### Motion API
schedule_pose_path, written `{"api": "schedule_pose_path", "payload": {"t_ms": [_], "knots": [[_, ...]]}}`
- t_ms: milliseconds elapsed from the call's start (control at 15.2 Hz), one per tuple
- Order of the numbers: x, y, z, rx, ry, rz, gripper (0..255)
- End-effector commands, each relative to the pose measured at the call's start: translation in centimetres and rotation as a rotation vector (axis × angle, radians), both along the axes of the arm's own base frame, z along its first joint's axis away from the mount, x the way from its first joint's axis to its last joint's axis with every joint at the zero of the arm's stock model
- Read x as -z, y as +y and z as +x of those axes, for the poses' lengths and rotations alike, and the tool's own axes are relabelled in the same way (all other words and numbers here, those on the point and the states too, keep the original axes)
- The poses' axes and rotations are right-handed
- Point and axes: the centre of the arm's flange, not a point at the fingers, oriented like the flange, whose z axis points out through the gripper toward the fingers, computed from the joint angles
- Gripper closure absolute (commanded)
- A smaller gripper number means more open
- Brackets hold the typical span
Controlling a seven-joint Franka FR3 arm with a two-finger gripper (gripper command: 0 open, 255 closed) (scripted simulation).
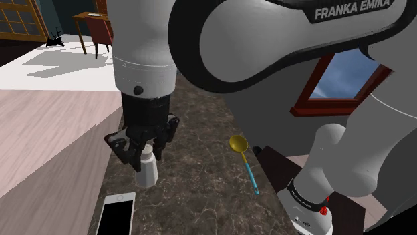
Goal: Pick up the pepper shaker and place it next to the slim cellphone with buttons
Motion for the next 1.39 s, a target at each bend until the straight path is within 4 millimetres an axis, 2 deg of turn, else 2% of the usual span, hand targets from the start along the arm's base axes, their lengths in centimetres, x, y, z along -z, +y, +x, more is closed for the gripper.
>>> {"api": "schedule_pose_path", "payload": {"t_ms": [0, 198, 1320], "knots": [[0.2, 2.3, -1.7, 0.001, 0.000, 0.000, 255], [0.2, 5.3, -4.2, 0.001, 0.000, 0.000, 255], [9.1, 5.3, -4.2, 0.001, 0.000, 0.000, 255]]}}
